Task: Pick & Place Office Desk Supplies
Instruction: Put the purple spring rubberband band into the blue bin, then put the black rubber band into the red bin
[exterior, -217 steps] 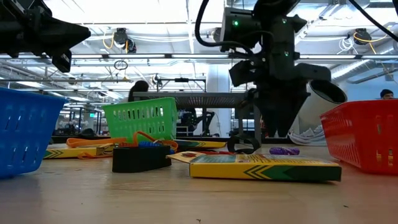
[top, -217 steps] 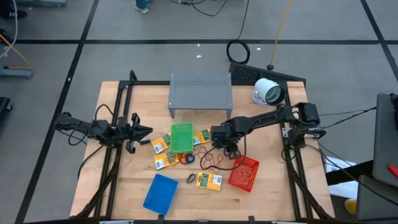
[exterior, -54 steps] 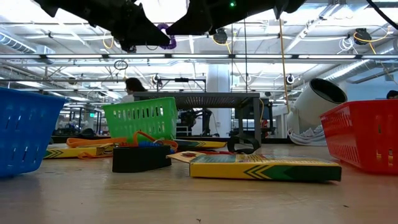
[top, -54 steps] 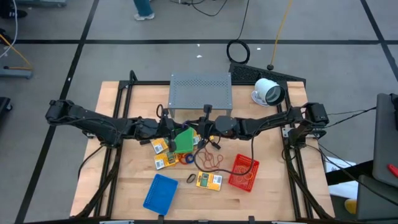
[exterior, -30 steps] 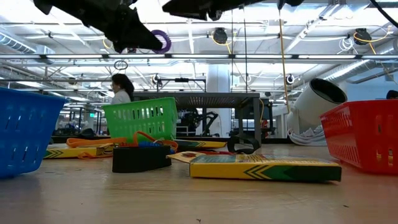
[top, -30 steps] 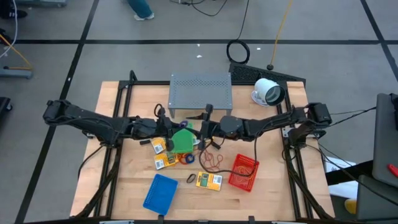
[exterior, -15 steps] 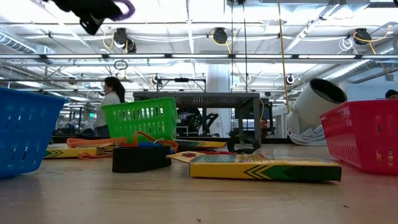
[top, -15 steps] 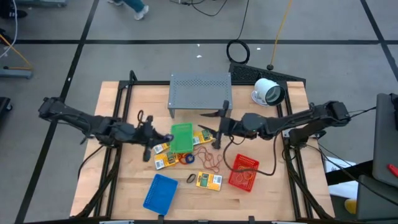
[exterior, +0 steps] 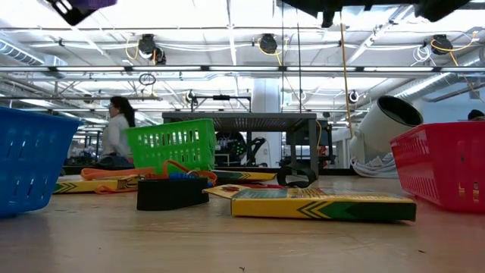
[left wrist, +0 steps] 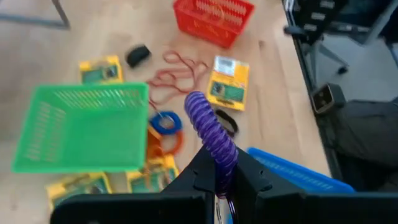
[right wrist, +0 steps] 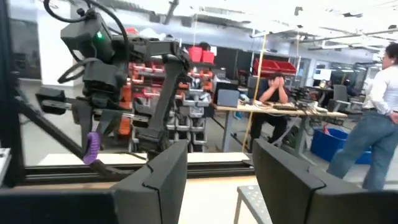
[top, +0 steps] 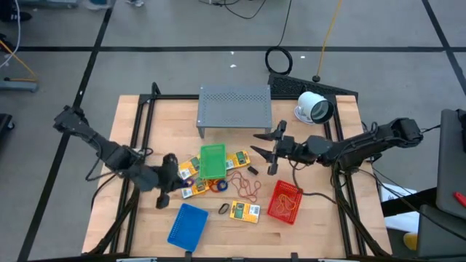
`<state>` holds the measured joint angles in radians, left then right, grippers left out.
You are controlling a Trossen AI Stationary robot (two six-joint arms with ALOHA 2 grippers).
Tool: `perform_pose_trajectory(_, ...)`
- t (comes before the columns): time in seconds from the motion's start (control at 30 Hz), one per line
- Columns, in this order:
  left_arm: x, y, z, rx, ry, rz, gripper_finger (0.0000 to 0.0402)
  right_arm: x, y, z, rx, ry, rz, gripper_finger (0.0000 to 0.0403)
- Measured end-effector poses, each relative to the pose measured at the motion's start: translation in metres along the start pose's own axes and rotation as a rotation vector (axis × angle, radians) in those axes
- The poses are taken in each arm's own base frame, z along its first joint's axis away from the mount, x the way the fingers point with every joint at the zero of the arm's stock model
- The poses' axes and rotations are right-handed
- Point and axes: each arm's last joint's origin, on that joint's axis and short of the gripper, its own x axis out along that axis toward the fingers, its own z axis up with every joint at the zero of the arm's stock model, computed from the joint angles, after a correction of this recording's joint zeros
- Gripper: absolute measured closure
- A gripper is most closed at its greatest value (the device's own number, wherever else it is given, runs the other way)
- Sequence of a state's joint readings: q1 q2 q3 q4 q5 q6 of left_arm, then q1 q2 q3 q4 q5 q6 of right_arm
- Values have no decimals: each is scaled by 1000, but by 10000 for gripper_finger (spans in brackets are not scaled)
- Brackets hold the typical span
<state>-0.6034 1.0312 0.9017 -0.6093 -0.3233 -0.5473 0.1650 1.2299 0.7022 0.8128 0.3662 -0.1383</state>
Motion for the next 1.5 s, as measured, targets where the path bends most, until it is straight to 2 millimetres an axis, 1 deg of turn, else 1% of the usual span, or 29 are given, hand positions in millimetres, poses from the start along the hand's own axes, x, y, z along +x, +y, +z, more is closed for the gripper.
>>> perform_pose_trajectory(0.13,12,-18,-3,-73,75,-9,384,-6,2,0,7,-15,14,232)
perform_pose_trajectory(0.33,40,-39,-22,-180,197,12,384,-7,7,0,6,-14,34,232)
perform_pose_trajectory(0.5,58,-54,-34,-232,230,14,384,-9,11,0,7,-10,52,232)
perform_pose_trajectory(0.63,72,-60,-44,-261,293,32,384,-11,15,1,8,-10,69,232)
perform_pose_trajectory(0.77,90,-64,-55,-274,372,48,384,-12,19,1,8,-4,85,232)
perform_pose_trajectory(0.9,108,-70,-65,-274,435,24,384,-13,21,0,10,4,93,232)
perform_pose_trajectory(1.03,118,-73,-70,-274,457,4,384,-13,21,-1,9,12,94,232)
perform_pose_trajectory(1.1,120,-73,-72,-286,473,4,371,-13,21,-2,6,18,95,232)
perform_pose_trajectory(1.23,120,-73,-73,-295,484,0,320,-13,21,-4,4,41,98,232)
perform_pose_trajectory(1.33,120,-74,-72,-297,482,-8,289,-13,22,-5,15,50,99,232)
perform_pose_trajectory(1.5,122,-71,-70,-305,474,-1,256,-13,22,-6,11,61,100,232)
